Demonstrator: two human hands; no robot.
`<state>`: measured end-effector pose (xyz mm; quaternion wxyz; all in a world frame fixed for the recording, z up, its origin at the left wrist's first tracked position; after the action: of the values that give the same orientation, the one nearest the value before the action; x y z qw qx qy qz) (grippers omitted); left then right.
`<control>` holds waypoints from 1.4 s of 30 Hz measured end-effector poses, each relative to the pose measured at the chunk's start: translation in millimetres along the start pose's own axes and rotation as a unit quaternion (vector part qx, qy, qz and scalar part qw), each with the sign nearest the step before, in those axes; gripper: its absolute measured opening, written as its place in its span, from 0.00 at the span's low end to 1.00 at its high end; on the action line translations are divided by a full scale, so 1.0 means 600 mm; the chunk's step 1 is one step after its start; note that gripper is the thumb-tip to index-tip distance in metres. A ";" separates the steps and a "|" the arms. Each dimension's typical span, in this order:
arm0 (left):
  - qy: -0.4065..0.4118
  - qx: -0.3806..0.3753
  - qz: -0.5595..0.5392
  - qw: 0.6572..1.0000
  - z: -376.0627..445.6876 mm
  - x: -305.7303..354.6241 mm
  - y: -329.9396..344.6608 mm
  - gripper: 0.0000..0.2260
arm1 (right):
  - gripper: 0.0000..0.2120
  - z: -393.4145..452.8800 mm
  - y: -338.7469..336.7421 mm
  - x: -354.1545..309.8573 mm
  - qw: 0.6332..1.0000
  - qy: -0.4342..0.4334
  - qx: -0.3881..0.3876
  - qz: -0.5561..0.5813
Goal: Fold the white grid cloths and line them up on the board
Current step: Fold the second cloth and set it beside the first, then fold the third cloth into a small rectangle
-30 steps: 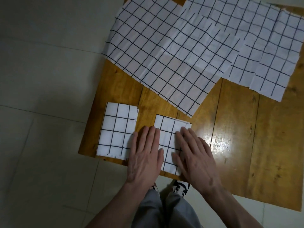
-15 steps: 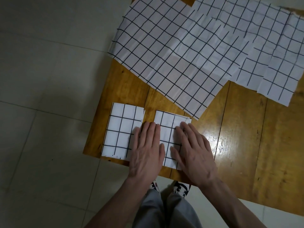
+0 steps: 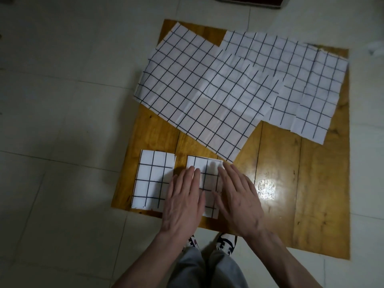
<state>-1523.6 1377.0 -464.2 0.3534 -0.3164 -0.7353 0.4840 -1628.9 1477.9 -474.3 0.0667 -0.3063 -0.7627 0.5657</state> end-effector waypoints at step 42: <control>0.153 0.125 -0.029 0.980 -0.096 0.624 -0.635 0.26 | 0.34 -0.545 -0.752 0.340 0.954 0.171 0.245 -0.002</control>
<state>-1729.0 1581.3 -11.8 0.5123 -0.3185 -0.6152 0.5075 -1823.0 1779.9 -1.9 0.2702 -0.3709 -0.5789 0.6740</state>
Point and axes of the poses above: each hand's wrist, its own z-axis towards the middle knuckle, its own y-axis out of the palm, x = y × z, the point moved 9 cm from there along z, towards the middle knuckle, and after that the axes turned 12 degrees about -x, right-handed, at the moved point
